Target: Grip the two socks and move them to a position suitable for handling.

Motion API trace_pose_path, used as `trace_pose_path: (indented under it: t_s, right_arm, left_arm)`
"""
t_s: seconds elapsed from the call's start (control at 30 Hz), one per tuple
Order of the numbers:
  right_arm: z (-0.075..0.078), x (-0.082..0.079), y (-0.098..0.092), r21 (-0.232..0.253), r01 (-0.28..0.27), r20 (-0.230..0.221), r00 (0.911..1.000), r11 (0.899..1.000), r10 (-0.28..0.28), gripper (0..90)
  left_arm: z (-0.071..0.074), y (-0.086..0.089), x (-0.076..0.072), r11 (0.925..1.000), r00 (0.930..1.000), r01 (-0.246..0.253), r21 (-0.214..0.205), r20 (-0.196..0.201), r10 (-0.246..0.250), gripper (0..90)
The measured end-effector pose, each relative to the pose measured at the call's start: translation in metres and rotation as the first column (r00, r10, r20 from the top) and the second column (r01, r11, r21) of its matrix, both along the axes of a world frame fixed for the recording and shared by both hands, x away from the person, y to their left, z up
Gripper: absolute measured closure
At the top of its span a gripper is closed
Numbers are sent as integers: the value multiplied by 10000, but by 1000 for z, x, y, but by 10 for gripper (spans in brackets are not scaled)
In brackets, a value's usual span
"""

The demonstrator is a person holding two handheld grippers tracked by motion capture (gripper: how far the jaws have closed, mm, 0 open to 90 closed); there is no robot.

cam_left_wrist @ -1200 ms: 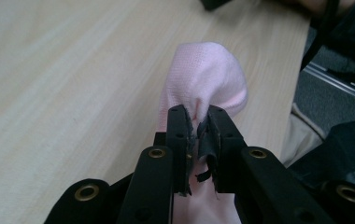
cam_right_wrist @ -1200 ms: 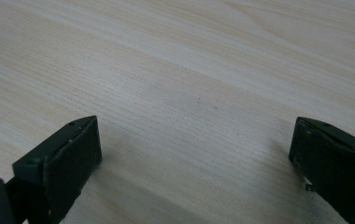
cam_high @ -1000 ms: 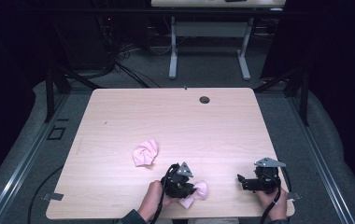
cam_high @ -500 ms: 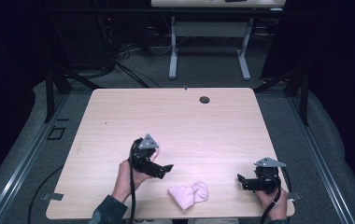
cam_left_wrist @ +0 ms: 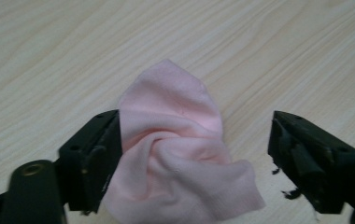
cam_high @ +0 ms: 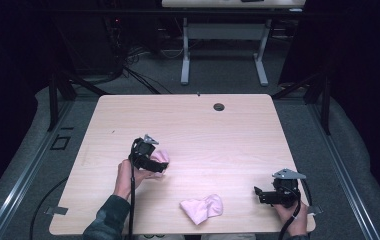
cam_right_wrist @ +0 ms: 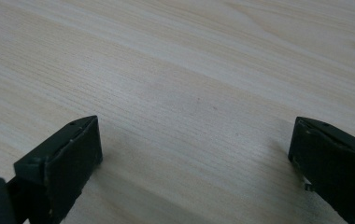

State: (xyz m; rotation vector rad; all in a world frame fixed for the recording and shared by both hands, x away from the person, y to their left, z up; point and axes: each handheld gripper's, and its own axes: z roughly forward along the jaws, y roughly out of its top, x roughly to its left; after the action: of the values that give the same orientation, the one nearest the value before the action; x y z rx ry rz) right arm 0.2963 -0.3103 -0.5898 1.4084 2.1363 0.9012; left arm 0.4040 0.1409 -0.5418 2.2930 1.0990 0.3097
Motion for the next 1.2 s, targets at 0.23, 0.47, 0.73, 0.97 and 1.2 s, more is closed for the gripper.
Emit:
trace_pose_path:
  t_s: [0.23, 0.47, 0.73, 0.97, 1.2]
  right_arm:
    - [0, 0, 0, 39, 49, 18, 10000, 10000, -49, 24]
    - [0, 0, 0, 50, 75, 40, 10000, 10000, -75, 26]
    - [0, 0, 0, 61, 84, 19, 10000, 9999, -84, 29]
    - [0, 0, 0, 65, 93, 27, 10000, 9999, -93, 31]
    - [0, 0, 0, 78, 107, 41, 9999, 9999, -107, 34]
  left_arm:
    - [-13, 0, 7, 9991, 9994, -202, 374, -265, 212, 430]
    - [-17, 3, 6, 9984, 9991, -419, 373, 73, 417, 619]
    - [-12, 3, 5, 9987, 9985, -492, 122, 248, 489, 819]
    - [20, -26, -9, 9987, 9957, 348, -365, 867, -316, 818]
    - [34, -82, -13, 9867, 9836, 1542, -522, 1029, -1482, 815]
